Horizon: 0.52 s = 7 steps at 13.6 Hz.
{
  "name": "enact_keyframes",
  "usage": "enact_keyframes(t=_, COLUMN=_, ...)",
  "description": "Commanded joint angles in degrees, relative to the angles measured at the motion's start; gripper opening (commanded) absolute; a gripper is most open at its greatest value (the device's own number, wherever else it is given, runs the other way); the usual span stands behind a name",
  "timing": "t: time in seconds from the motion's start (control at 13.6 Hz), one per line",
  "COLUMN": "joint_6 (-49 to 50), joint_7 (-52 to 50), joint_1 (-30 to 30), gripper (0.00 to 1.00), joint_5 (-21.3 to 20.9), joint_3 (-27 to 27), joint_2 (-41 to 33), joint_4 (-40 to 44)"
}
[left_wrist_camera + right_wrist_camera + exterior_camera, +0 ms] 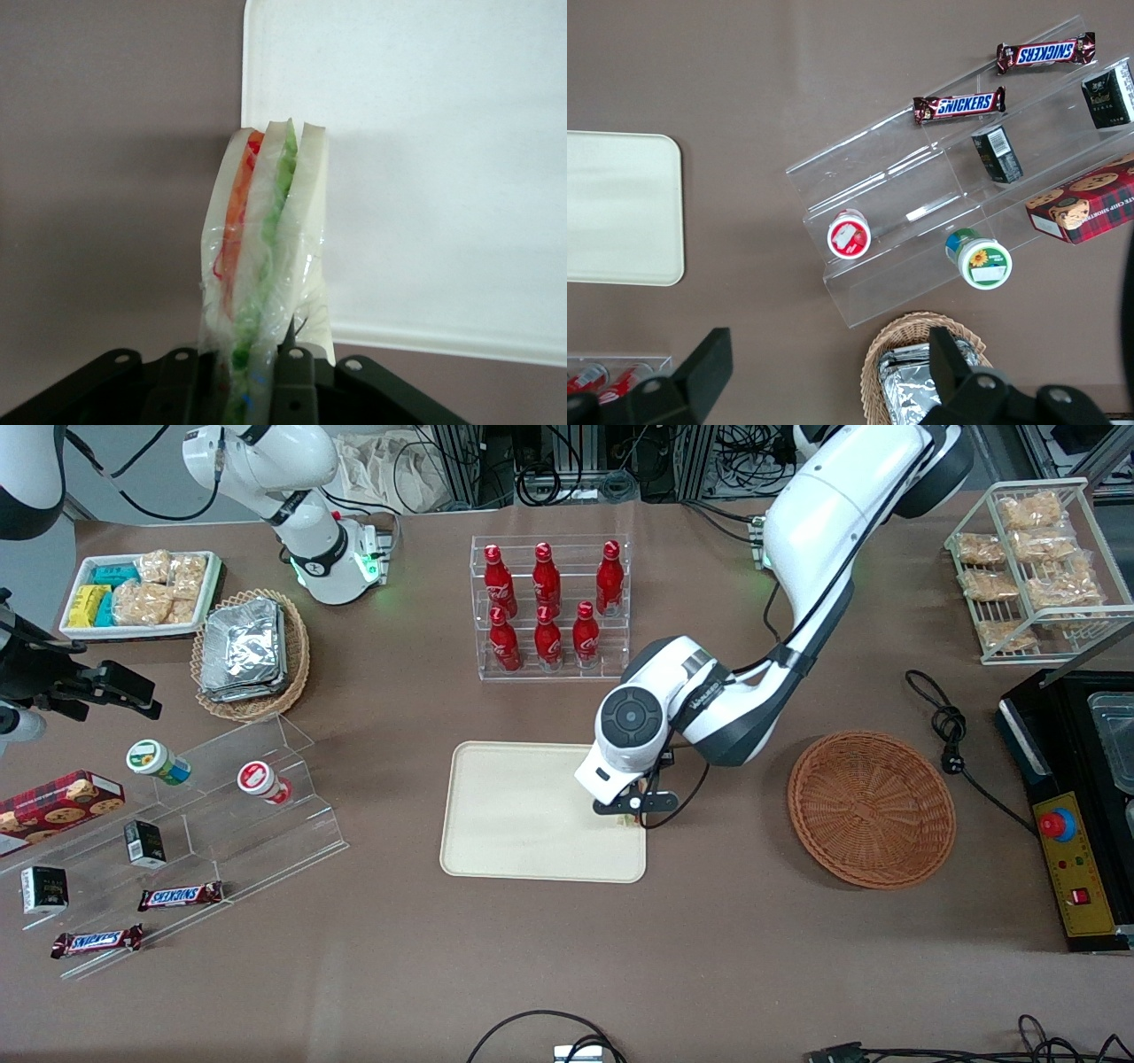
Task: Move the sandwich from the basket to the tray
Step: 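Carry the held sandwich over to the cream tray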
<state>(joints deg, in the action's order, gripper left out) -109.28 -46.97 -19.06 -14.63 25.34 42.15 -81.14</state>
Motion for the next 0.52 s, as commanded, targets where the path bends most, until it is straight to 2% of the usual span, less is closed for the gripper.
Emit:
enact_keyframes(t=0.0, joint_6=-4.86, joint_7=0.74, joint_1=-1.07, gripper=0.0, joint_5=-3.72, joint_3=-0.29, joint_2=4.32, joint_4=2.04)
enact_keyframes(t=0.15, joint_6=-9.17, joint_7=0.74, joint_1=-1.24, gripper=0.0, joint_5=-6.02, joint_3=-0.29, joint_2=6.36, joint_4=2.04)
enact_keyframes(t=0.3, joint_6=-9.89, joint_7=0.74, joint_1=-2.3, gripper=0.0, joint_5=-6.2, joint_3=-0.38, joint_2=6.98, joint_4=2.13)
enact_keyframes(t=0.37, joint_6=-9.98, joint_7=0.65, joint_1=-2.3, gripper=0.11, joint_5=-6.03, joint_3=-0.38, joint_2=7.07, joint_4=2.13)
enact_keyframes(t=0.44, joint_6=-9.9, joint_7=0.22, joint_1=-2.3, gripper=0.38, joint_5=-6.02, joint_3=-0.38, joint_2=6.98, joint_4=2.13)
